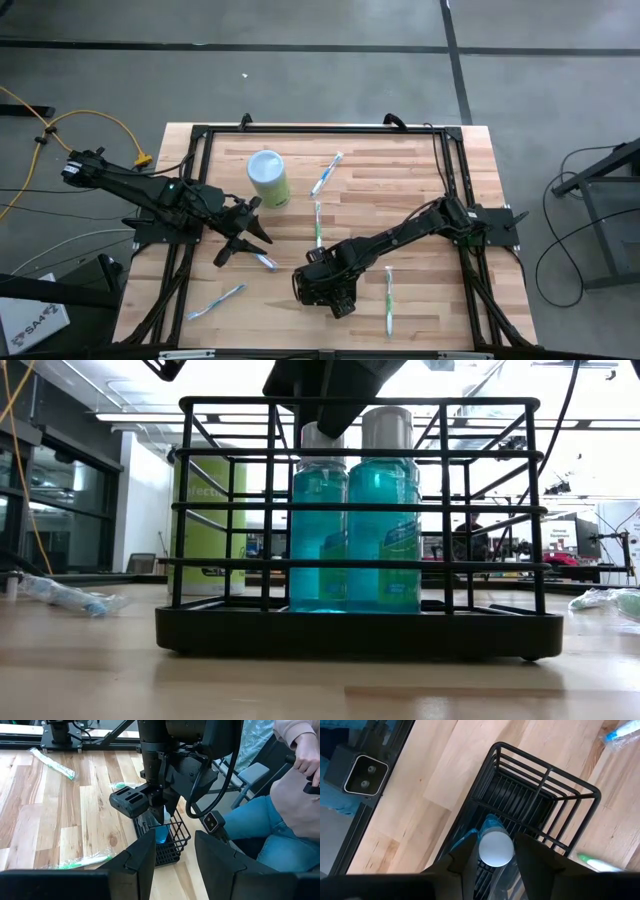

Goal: Pick & Place toothbrushing station
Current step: Put the mouthwash into the mesh organizer

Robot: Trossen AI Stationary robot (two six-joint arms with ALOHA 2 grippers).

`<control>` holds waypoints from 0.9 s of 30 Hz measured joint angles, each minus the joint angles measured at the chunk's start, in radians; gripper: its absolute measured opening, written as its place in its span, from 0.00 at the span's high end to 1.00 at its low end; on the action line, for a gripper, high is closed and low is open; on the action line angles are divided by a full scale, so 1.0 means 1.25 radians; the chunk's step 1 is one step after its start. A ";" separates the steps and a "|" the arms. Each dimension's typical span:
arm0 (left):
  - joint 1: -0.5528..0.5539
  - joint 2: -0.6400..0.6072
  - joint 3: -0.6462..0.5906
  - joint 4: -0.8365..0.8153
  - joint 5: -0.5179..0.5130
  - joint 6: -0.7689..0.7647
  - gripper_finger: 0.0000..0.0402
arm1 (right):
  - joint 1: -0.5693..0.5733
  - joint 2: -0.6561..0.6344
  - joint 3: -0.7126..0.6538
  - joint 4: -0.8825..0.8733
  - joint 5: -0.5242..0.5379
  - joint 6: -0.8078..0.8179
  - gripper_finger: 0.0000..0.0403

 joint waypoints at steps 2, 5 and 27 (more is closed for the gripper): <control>0.000 0.000 0.000 0.000 0.000 0.000 0.67 | 0.000 0.000 0.000 0.000 0.000 0.000 0.70; 0.000 0.000 0.000 0.000 0.000 0.000 0.67 | 0.000 0.000 0.000 0.000 -0.001 0.000 0.70; 0.000 0.000 0.000 0.000 0.000 0.000 0.67 | 0.000 -0.010 0.000 0.012 -0.013 0.000 0.70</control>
